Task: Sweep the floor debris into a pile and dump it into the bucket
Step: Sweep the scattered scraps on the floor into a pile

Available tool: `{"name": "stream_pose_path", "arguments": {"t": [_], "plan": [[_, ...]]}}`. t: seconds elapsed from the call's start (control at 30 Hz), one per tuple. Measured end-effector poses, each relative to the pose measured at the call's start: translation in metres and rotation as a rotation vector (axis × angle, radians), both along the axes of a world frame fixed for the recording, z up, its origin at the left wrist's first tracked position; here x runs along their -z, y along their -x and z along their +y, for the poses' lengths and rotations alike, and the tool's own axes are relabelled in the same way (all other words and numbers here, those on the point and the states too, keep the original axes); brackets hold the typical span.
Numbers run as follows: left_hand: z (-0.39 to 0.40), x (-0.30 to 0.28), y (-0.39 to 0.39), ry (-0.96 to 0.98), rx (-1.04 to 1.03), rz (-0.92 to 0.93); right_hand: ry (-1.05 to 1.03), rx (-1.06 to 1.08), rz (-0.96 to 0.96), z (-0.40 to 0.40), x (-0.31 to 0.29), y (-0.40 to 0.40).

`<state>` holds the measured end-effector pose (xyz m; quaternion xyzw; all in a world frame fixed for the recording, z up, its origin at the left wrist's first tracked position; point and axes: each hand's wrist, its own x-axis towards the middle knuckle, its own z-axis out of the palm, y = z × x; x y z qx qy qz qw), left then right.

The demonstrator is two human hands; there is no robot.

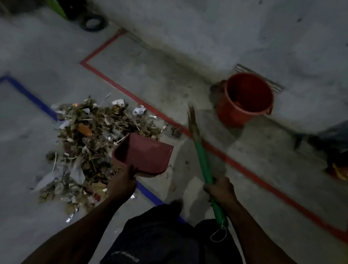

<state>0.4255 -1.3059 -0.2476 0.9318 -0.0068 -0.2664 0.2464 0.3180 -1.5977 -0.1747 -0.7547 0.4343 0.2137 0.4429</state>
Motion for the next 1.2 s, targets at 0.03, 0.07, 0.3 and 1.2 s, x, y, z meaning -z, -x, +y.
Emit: {"name": "stream_pose_path", "arguments": {"t": [0.03, 0.07, 0.3, 1.2], "plan": [[-0.012, -0.009, -0.001, -0.004, -0.021, -0.001, -0.010, -0.012, 0.004, -0.014, 0.003, -0.011], [-0.023, -0.013, -0.003, -0.014, -0.034, -0.009, -0.019, -0.023, 0.017, -0.027, 0.007, -0.021], [-0.101, -0.020, 0.015, -0.107, -0.304, -0.053, -0.091, -0.171, 0.146, -0.112, 0.055, -0.080], [-0.346, -0.020, 0.203, -0.163, -0.962, -0.006, -0.138, -0.949, -0.148, -0.286, 0.047, -0.059]]}}
